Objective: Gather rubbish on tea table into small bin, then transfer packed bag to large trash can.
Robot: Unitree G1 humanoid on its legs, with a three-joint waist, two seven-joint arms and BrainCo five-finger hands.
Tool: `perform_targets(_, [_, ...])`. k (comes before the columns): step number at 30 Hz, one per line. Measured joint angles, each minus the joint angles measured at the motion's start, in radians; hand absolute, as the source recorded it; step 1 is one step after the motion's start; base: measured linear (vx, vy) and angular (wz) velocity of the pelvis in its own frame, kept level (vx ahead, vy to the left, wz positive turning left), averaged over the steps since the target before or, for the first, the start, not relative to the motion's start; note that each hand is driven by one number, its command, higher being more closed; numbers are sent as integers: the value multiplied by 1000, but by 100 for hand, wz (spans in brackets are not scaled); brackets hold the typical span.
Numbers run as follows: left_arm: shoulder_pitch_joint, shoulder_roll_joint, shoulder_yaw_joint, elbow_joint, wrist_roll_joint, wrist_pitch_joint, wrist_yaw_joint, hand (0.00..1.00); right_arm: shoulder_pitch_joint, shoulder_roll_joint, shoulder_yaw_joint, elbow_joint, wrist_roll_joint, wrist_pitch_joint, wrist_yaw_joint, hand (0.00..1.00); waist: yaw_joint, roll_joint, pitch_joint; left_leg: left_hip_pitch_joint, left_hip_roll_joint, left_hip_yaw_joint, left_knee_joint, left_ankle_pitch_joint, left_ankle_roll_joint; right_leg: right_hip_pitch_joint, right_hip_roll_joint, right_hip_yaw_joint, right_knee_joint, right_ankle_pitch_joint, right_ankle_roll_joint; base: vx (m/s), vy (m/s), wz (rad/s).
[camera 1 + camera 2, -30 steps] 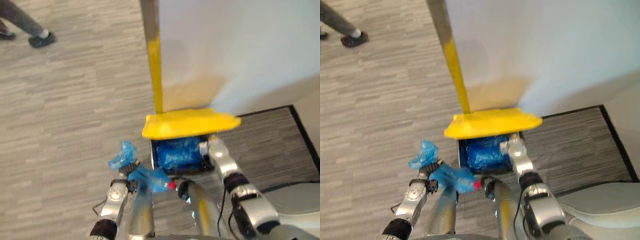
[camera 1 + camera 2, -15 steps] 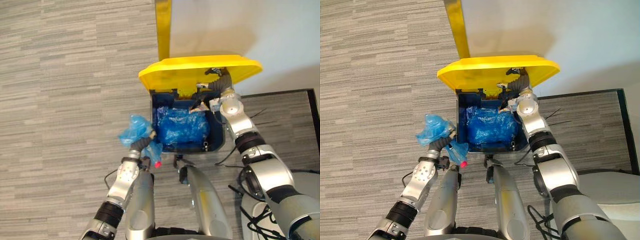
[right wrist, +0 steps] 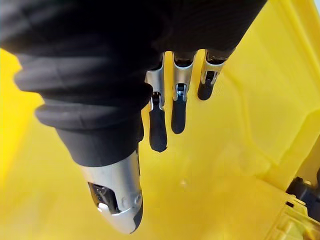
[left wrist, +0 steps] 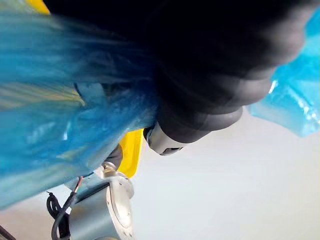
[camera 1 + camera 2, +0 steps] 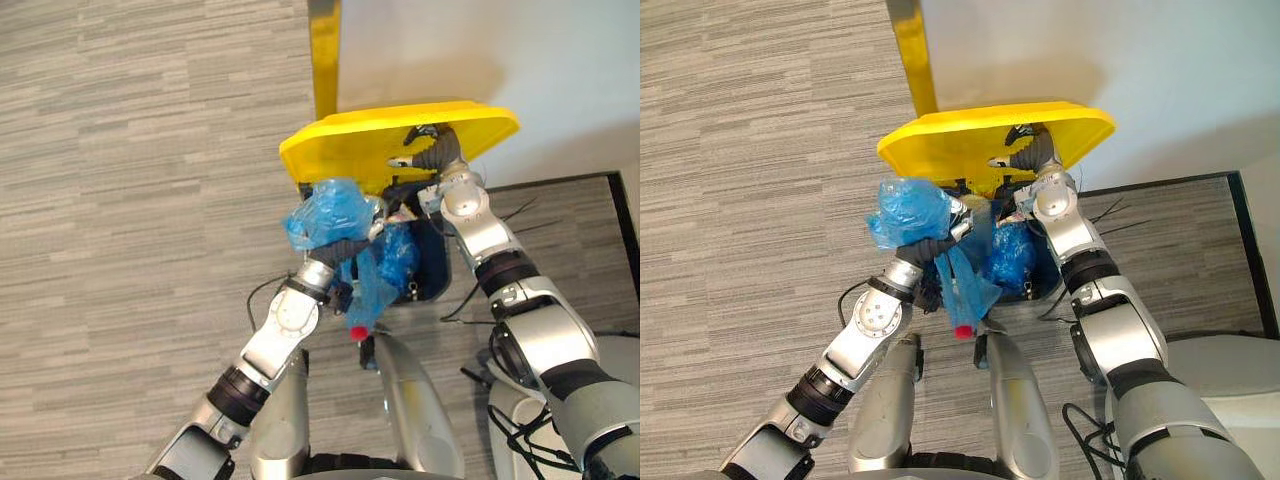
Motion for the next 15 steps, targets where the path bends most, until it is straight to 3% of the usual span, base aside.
perform_targets(5, [-112,-18,61,371,71,74,28,100,-22,-30,0,-99,0,-8,14,0,-26,-1,20,-73,0,-4,6,4,-8,-74,-2,-6,13,2,0,-10,-38,0])
perform_targets(6, [-127,-20,71,401,79,79,29,0,-25,-35,-1,-106,0,-8,13,0,-30,-1,24,-83,0,-6,8,5,-9,-84,-2,-7,14,2,-1,-4,-48,0])
perform_targets(10, [-233,-51,135,608,114,107,46,0,-27,-48,-2,-168,11,-9,8,0,-41,-5,36,-145,1,-7,23,7,-13,-150,-4,-10,35,7,-9,1,-41,-1])
perform_targets(15, [-258,-98,205,788,146,158,45,0,-25,1,-2,-197,38,-11,-14,0,-48,-6,36,-162,2,21,18,6,-13,-188,-6,10,58,-1,2,3,-22,-10])
